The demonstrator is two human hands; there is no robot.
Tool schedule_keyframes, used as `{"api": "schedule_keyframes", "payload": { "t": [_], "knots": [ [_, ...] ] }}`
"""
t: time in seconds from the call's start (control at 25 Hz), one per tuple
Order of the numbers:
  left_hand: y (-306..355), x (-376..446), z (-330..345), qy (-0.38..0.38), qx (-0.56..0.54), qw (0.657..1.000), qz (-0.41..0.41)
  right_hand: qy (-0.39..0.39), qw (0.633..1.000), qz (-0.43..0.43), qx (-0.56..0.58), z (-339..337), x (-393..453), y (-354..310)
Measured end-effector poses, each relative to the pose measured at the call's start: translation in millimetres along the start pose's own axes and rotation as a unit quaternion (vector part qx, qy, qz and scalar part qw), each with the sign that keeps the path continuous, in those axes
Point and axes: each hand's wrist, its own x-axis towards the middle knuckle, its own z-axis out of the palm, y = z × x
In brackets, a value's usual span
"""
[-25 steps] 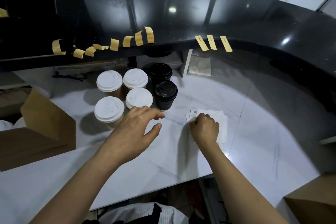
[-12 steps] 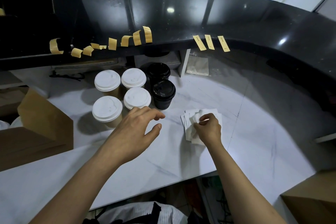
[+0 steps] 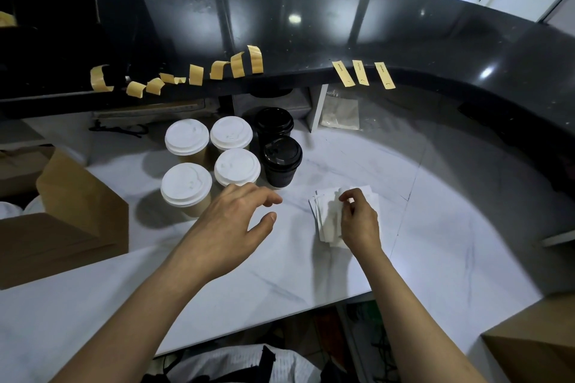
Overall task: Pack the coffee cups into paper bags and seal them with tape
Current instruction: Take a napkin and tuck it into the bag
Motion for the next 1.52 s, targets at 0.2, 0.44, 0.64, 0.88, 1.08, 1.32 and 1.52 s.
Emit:
{"api": "schedule_keyframes", "payload": {
  "t": [0.2, 0.44, 0.64, 0.88, 1.08, 1.32, 1.52],
  "knots": [
    [-0.4, -2.1, -1.6, 0.001, -0.002, 1.0, -0.005, 0.013, 1.0, 0.0, 0.015, -4.7, -2.8, -16.7],
    [-1.1, -3.4, -2.6, 0.009, 0.0, 1.0, 0.0, 0.016, 0.992, -0.023, 0.12, -24.0, -8.4, -71.2],
    [-4.9, -7.4, -9.4, -0.017, -0.007, 1.0, -0.021, -0.07, 0.97, -0.044, 0.229, -24.6, -29.6, -120.7],
    [-6.7, -13.8, -25.8, 0.04, -0.018, 0.997, -0.069, -0.201, 0.934, -0.095, 0.28, -20.3, -53.7, -165.7],
    [-26.8, -24.6, -52.7, 0.137, -0.004, 0.987, -0.088, -0.17, 0.941, -0.134, 0.261, 5.1, -56.8, -185.7],
    [-50.3, -44.8, -84.2, 0.151, -0.098, 0.976, -0.126, -0.275, 0.915, -0.073, 0.286, 41.8, -62.3, -205.3],
    [-64.3, -61.7, -116.3, 0.172, -0.115, 0.969, -0.138, -0.277, 0.896, -0.037, 0.345, 57.7, -72.2, -239.5]
  ]
}}
